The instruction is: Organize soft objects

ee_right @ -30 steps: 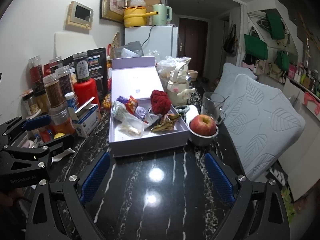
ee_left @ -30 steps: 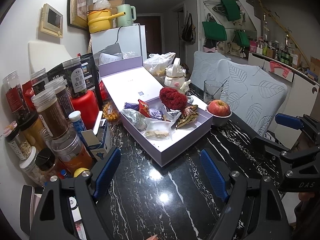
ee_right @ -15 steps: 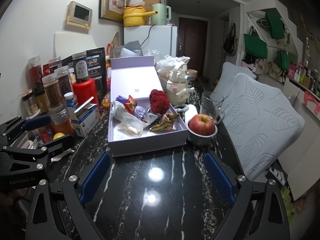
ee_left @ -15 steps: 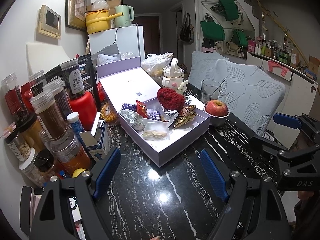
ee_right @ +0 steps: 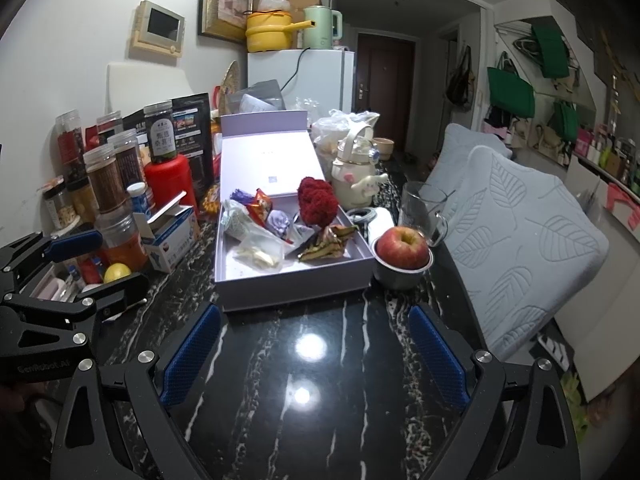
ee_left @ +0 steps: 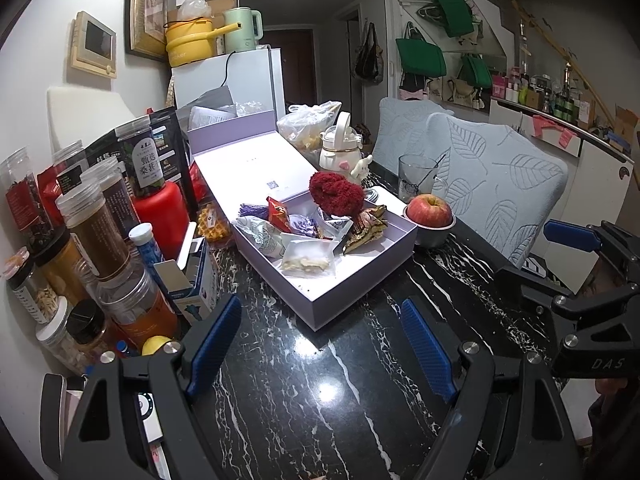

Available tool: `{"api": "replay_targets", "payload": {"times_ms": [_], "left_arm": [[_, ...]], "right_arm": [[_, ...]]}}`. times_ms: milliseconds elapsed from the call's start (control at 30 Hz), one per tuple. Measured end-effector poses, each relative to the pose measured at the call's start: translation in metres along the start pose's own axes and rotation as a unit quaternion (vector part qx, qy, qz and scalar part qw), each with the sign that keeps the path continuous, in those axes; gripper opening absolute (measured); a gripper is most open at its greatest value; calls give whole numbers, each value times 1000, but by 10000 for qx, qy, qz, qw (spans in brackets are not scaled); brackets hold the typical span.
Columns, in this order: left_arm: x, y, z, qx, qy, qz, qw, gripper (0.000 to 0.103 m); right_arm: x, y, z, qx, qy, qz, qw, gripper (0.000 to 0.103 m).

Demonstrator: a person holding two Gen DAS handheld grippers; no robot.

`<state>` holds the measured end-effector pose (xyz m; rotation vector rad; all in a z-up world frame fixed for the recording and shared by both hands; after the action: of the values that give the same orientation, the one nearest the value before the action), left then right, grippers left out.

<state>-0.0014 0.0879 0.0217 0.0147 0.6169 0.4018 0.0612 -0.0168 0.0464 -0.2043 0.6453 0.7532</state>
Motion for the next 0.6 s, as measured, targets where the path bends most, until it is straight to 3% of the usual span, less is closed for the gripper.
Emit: {"api": "replay_targets", "payload": {"times_ms": [600], "left_arm": [[2, -2, -2, 24, 32, -37, 10000, 83]], "right_arm": [[1, -4, -2, -12, 44, -6, 10000, 96]]}}
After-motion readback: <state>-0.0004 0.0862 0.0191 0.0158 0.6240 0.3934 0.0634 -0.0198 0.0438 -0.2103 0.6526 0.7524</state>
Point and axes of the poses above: each gripper's, at about its wrist camera, not at the fingertips, and x roughly the way its jaws point, y to its left, z to its top, the point moved 4 cm from there along x, roughly the way its jaws point, and after that the axes turned 9 degrees about z, right-handed, at the moved point
